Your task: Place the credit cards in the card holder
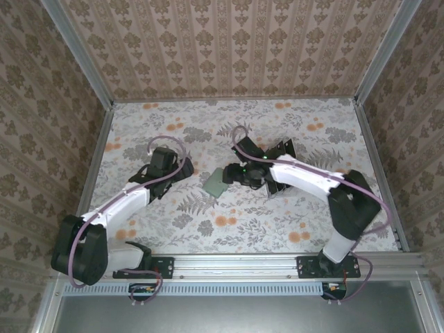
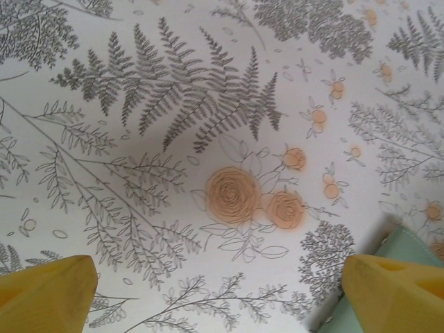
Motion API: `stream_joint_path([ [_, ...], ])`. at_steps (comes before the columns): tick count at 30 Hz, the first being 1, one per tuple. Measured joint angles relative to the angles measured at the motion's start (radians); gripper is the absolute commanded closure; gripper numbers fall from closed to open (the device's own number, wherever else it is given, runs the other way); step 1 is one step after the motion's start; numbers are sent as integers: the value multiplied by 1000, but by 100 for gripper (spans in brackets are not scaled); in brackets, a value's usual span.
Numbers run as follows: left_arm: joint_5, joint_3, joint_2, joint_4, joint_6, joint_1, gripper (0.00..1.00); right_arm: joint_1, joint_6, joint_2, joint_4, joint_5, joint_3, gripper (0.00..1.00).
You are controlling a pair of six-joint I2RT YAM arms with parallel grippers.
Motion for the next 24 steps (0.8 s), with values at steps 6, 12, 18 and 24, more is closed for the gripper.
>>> stream_joint_path([
  [6,24,-31,0,4,10,24,0,14,86,139,-47,63,124,28],
  [12,35,-72,0,17,6,55,0,56,164,195,-98,124,210,32],
  [18,55,-79,0,51,-2,84,0,90,193,271,-154,164,309,33],
  [24,69,-91,0,78,-10,96,0,103,197,337,-211,201,366,37],
])
